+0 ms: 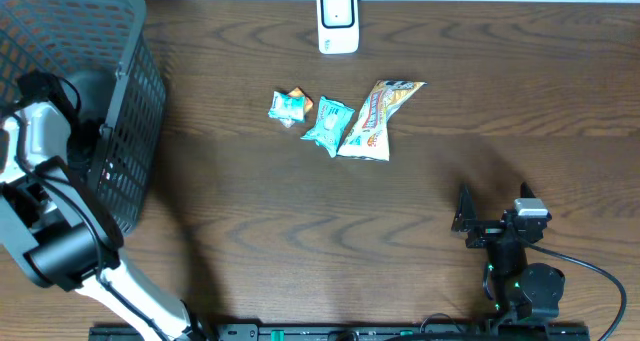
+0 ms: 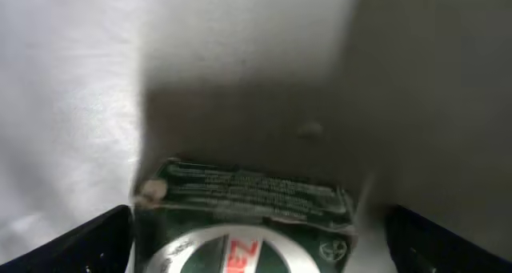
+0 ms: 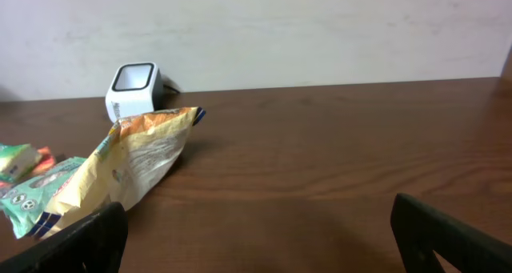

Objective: Scan the item barcode
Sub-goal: 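Close the left gripper on the tin and lift it out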

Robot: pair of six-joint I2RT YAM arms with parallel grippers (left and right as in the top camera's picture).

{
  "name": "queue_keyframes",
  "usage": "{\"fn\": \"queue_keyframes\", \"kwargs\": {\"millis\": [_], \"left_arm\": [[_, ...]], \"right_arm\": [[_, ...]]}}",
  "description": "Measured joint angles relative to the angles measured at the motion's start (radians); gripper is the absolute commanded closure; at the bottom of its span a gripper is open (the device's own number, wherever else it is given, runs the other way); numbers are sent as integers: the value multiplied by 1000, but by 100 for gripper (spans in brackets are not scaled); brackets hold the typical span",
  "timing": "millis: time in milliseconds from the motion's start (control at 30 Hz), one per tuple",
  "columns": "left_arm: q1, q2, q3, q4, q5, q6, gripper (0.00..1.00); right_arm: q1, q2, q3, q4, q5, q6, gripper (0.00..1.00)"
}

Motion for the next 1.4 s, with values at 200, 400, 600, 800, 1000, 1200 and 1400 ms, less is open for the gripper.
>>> {"fn": "queue_keyframes", "kwargs": {"millis": [200,400,600,800,1000,1200,1400], "left_arm": [[1,10,0,12,8,0,16],[1,12,0,13,3,-7,39],[1,10,1,4,2,-8,38],[1,-10,2,-40,-1,-8,38],[1,-177,3,-42,21,-8,38],[1,-449,17,13,96,-33,38],[-3,-682,24,53,203,-120,38]], "right_arm": [[0,0,0,0,0,0,1],[0,0,0,0,0,0,1],[0,0,0,0,0,0,1],[0,0,0,0,0,0,1],[0,0,0,0,0,0,1],[0,0,0,0,0,0,1],[0,0,0,0,0,0,1]]}}
